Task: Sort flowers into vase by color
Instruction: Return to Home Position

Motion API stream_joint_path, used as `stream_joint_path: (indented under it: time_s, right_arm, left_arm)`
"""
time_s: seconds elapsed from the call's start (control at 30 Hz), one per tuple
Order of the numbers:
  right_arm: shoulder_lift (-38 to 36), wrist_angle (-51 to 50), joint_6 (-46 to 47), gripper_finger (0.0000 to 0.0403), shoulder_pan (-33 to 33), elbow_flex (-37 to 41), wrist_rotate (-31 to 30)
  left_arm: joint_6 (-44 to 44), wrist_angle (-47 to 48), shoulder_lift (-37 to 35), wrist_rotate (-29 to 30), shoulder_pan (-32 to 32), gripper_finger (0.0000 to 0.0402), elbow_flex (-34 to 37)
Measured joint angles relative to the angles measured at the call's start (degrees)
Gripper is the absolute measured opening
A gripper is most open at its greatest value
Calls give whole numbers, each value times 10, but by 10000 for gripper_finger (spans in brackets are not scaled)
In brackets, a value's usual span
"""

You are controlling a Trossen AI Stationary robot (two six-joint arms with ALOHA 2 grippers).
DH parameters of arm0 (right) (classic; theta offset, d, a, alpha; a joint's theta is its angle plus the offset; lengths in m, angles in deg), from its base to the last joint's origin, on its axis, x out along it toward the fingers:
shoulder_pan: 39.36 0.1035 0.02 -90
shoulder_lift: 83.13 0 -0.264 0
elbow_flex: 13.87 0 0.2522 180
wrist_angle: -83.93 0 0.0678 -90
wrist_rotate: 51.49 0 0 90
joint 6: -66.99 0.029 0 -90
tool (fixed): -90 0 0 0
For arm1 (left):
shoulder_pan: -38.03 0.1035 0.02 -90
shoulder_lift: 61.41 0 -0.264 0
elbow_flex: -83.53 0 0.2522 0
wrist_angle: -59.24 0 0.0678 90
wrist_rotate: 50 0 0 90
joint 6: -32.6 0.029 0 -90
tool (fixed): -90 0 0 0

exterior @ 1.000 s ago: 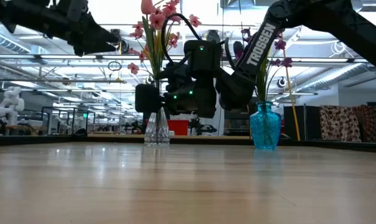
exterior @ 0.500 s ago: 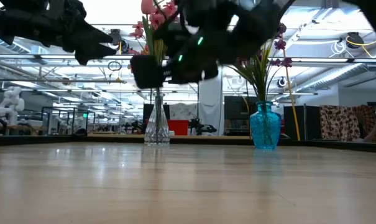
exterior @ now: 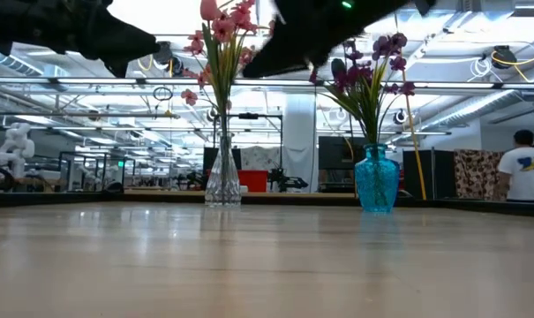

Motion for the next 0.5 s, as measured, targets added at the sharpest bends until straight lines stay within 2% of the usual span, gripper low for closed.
stream_joint_path:
  time_s: [0.17,0.23,0.37,0.5]
  right_arm:
    - [-95,99,-2,41,-18,143,97]
    - [-134,134,-1,12,-20,192,120]
    - [-204,170,8,9,-20,277,172]
    - [-273,205,15,2,-19,349,231]
  left_arm:
    - [7,-10,10,26,-22,21,0]
    - [15,-46,22,37,-25,7,8]
    - [31,-156,44,37,-25,12,57]
    - [36,-191,50,37,-24,6,86]
